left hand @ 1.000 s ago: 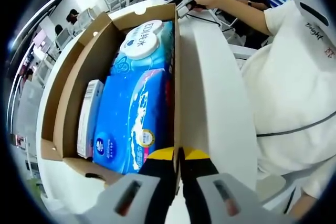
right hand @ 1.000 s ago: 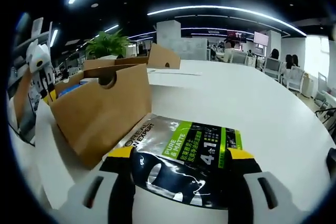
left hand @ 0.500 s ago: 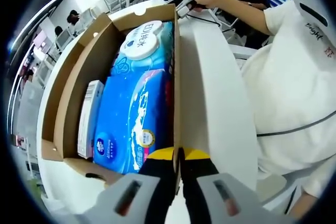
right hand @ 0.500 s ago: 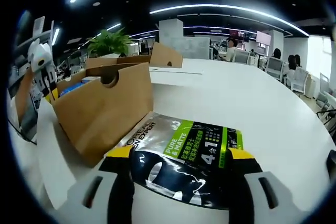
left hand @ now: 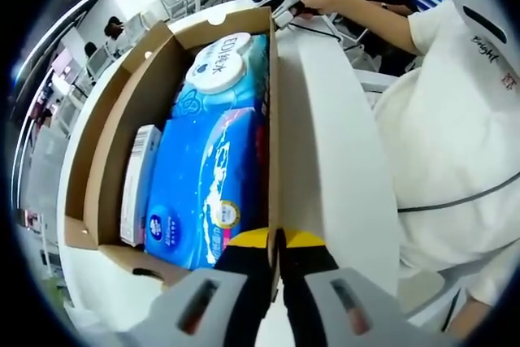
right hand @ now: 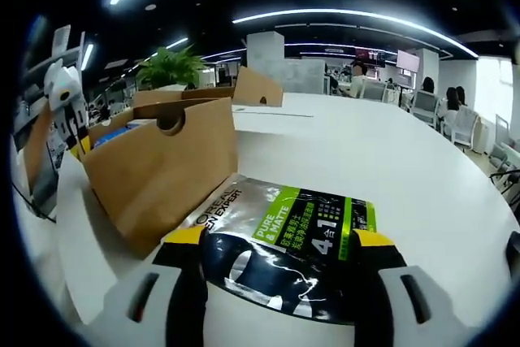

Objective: Operate the shoe box by opening the lid, removing the specified soft item, and placing it in the target area until the item is outside and the box remains undamaged.

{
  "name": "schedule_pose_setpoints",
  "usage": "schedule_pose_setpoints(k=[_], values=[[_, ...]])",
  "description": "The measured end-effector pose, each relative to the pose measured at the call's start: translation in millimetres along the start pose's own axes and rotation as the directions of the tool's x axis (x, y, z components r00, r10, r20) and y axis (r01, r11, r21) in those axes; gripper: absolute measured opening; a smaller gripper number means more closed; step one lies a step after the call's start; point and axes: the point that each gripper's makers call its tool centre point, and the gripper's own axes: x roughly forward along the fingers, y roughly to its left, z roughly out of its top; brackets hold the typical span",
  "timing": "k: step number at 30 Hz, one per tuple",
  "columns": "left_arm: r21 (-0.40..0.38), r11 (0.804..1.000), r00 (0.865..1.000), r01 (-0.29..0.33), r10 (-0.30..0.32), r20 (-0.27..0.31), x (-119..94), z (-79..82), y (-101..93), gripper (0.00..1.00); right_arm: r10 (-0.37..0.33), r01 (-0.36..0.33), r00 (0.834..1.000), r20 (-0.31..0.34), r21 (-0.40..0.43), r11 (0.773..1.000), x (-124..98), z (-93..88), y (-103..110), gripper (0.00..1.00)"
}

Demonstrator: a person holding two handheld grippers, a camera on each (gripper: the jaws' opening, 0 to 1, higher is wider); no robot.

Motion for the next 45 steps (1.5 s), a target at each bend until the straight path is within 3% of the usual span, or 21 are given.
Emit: schedule_pose_setpoints(k=[9, 10, 12, 17, 26, 31, 35, 38, 41, 43, 45], values=[[0.002, 1.0, 1.0, -0.003, 0.003, 0.001, -0.1, 0.7, -0.1, 0.03, -0.01, 0.01, 1.0, -0.02, 0.009, 1.0, 2.1, 4.6, -9.0, 0.72], [0.002, 1.0, 1.0, -0.002, 0.002, 0.001, -0.1, 0.8, -0.1, 0.03, -0.052, 0.051, 0.997, 0.05, 0.023, 0.998, 1.1, 20.2, -16.8, 0.73], [0.001, 1.0, 1.0, -0.002, 0.002, 0.001, -0.1, 0.8, 0.1, 0.03, -0.013, 0.011, 0.994, 0.11, 0.023, 1.0, -2.0, 38.5, -13.1, 0.74], [0.0, 1.0, 1.0, -0.003, 0.003, 0.003, -0.1, 1.4, 0.1, 0.03, -0.014, 0.015, 0.996, 0.09, -0.02, 1.0, -4.6, 48.2, -12.0, 0.73], [-0.011, 1.0, 1.0, 0.006, -0.005, 0.01, -0.3, 2.6, 0.1, 0.02, -0.01, 0.009, 0.989, 0.149, 0.007, 1.0, -18.0, 56.1, -8.7, 0.74], [-0.008, 1.0, 1.0, 0.0, 0.0, 0.013, -0.2, 3.1, 0.1, 0.03, -0.007, 0.009, 0.985, 0.173, -0.012, 1.0, -30.8, 66.3, -6.3, 0.67], [-0.007, 1.0, 1.0, -0.003, 0.003, 0.013, 0.0, 3.1, 0.3, 0.03, -0.047, 0.075, 0.973, 0.225, -0.116, 0.99, -47.2, 86.6, -11.4, 0.54], [-0.007, 1.0, 1.0, -0.003, 0.003, 0.015, 0.0, 3.1, 0.4, 0.03, -0.004, 0.031, 0.971, 0.238, -0.113, 0.993, -55.8, 100.1, -2.0, 0.52], [-0.034, 0.999, 1.0, 0.009, -0.009, 0.009, 0.1, 2.8, 1.2, 0.03, 0.084, -0.054, 0.961, 0.265, -0.117, 0.992, -61.1, 117.8, 10.6, 0.4], [-0.032, 0.999, 1.0, 0.011, -0.011, 0.009, 0.2, 2.6, 0.9, 0.02, 0.165, -0.12, 0.957, 0.24, -0.19, 0.974, -61.2, 123.4, 21.5, 0.45], [-0.016, 1.0, 1.0, 0.01, -0.009, 0.018, -0.3, 2.7, 0.4, 0.02, 0.181, -0.128, 0.956, 0.231, -0.224, 0.966, -60.6, 130.7, 25.2, 0.47]])
